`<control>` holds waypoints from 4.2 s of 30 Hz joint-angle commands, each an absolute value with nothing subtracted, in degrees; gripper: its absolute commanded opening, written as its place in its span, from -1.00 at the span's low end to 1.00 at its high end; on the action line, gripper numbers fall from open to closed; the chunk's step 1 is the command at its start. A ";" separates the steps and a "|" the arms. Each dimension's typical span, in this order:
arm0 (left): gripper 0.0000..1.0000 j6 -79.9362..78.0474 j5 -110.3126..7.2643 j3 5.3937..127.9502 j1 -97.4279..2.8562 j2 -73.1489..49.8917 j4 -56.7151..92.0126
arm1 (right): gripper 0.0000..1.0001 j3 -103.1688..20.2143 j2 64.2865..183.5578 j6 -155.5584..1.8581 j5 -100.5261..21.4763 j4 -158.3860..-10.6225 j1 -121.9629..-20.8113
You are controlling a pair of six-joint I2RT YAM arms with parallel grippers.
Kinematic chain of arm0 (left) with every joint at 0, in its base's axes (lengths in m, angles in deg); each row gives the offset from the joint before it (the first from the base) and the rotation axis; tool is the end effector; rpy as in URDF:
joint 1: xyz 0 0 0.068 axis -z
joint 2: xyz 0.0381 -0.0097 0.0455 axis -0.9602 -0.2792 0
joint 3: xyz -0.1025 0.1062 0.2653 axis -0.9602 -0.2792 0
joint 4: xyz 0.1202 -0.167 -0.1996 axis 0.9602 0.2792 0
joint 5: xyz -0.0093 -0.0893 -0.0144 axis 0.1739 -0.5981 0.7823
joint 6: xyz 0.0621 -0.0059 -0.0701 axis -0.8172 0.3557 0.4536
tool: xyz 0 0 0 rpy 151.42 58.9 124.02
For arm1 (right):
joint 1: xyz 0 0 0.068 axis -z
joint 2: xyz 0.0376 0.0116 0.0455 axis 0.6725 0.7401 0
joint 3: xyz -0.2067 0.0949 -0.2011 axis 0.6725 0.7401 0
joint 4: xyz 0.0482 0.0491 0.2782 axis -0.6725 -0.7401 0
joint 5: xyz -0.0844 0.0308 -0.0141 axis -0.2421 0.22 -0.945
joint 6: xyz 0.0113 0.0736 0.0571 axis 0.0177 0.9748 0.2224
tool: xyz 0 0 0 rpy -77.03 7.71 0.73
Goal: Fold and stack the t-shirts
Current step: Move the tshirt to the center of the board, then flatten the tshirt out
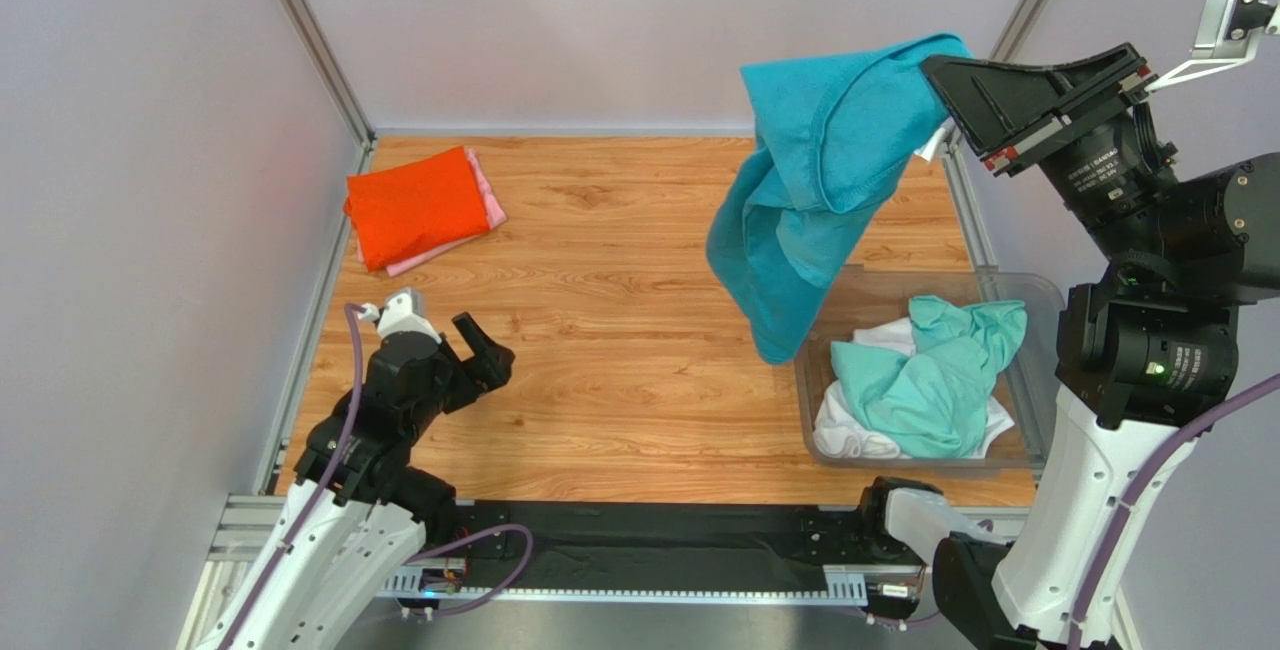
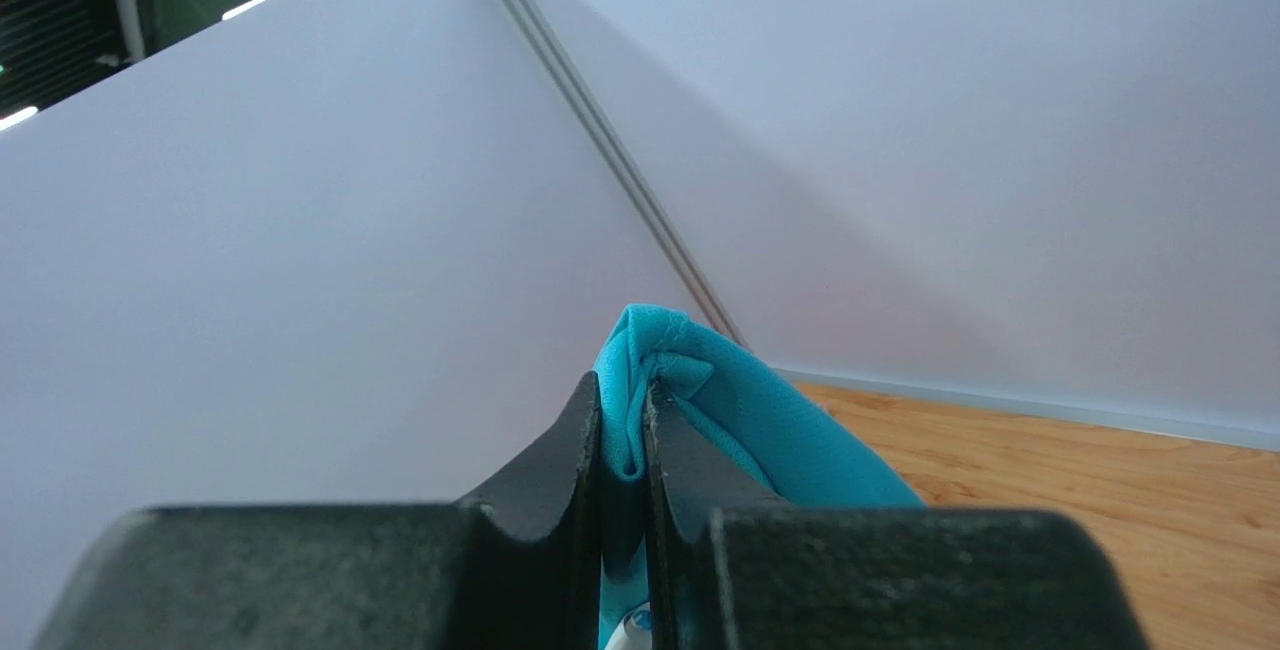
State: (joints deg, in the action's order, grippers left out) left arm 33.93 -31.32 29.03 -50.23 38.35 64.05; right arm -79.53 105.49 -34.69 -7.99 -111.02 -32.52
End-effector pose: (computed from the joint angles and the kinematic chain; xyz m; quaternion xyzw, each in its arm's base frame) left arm 0.1353 -0.0399 0.2524 -0.2222 0.8559 -0.1869 0.4279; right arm 0.1430 0.0296 0.6817 0.0069 0.5855 0.4373 0.6826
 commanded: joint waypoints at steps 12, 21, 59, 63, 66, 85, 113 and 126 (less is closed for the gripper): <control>0.99 35.82 -36.75 28.96 -50.32 35.04 63.08 | -1.00 -68.59 113.66 -53.06 -32.30 -111.95 -77.22; 0.99 37.31 -36.76 30.10 -50.41 36.35 66.68 | -1.00 -65.16 119.57 -55.80 -37.85 -107.99 -87.61; 0.99 33.97 -30.71 28.60 -50.67 14.49 51.41 | 0.67 -44.68 137.77 -59.76 -74.76 -118.96 -77.24; 0.99 30.90 -32.88 31.59 -52.42 4.13 45.78 | 1.00 -42.58 132.08 -59.84 -73.19 -119.24 -78.29; 0.99 28.79 -37.54 34.31 -53.66 -3.16 41.38 | 1.00 -40.21 126.72 -59.32 -73.88 -118.89 -80.22; -0.10 25.00 -57.84 47.49 -54.10 -33.07 30.48 | 1.00 -16.91 105.86 -58.09 -55.78 -110.45 -82.34; -1.00 26.50 -58.91 30.98 -54.01 -19.55 24.59 | 0.37 -19.19 129.67 -47.72 -61.24 -98.68 -83.04; -1.00 25.53 -56.63 30.36 -54.01 -18.14 25.64 | -0.76 -22.45 132.32 -47.37 -54.64 -96.38 -83.13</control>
